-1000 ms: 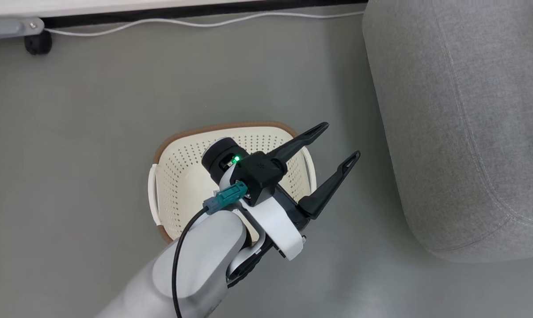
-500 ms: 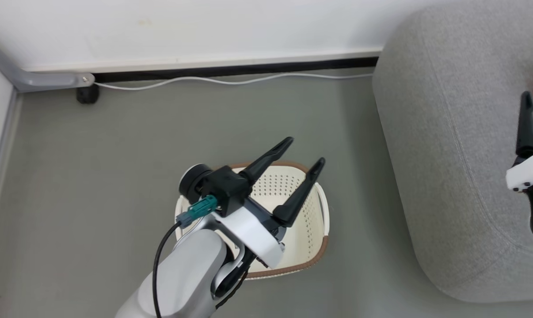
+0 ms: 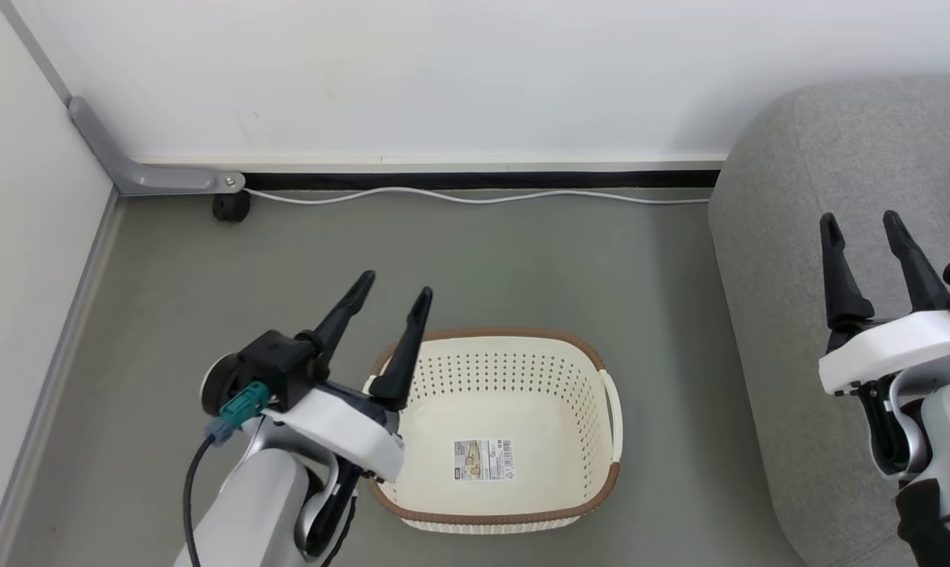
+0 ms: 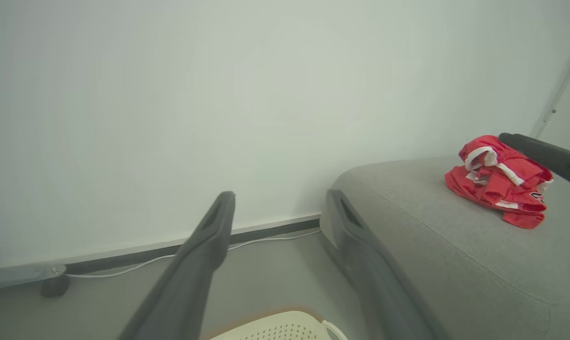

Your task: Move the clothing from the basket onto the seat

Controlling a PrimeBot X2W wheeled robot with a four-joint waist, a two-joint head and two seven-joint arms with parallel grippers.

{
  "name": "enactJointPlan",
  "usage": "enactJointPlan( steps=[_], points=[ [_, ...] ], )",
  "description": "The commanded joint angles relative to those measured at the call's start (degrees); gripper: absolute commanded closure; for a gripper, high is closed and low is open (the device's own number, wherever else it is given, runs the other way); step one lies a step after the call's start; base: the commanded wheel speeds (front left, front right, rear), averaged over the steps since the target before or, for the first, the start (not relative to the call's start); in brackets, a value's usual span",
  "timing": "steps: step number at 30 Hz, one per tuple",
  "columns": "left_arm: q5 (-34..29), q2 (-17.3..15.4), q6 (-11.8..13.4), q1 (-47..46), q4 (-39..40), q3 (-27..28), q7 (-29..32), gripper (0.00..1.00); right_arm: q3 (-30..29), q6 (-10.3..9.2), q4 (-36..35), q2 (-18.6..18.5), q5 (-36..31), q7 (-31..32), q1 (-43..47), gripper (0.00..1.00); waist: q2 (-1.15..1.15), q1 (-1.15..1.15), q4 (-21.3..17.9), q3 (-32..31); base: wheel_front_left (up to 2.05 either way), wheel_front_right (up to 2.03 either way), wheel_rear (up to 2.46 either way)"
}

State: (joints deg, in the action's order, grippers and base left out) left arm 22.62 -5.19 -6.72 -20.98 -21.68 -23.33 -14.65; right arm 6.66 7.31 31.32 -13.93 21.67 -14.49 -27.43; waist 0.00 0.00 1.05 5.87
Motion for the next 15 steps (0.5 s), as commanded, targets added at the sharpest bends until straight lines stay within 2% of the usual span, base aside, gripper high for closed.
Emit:
enactJointPlan(
  steps=[1, 9, 15],
  points=[
    [-1.3, -0.9, 0.9, 0.2, 1.1, 3.8, -0.3, 0.0, 1.4, 0.18, -2.3, 0.0, 0.4, -0.5, 1.1, 0.0, 0.0, 0.0, 0.7, -0.9, 0.0, 0.0, 0.0],
    [-6.3, -0.5, 4.7, 6.8, 1.2, 14.1, -0.3, 0.0, 1.8, 0.18, -5.4, 1.7, -2.0, -0.5, 5.7, 0.0, 0.0, 0.0, 1.3, -3.5, 0.0, 0.0, 0.0],
    [-8.1, 0.4, 5.7, 10.6, 1.4, 18.8, -0.3, 0.0, 0.7, 0.18, -6.9, 3.2, -3.8, -0.5, 9.1, 0.0, 0.0, 0.0, 1.5, -4.7, 0.0, 0.0, 0.0]
  ],
)
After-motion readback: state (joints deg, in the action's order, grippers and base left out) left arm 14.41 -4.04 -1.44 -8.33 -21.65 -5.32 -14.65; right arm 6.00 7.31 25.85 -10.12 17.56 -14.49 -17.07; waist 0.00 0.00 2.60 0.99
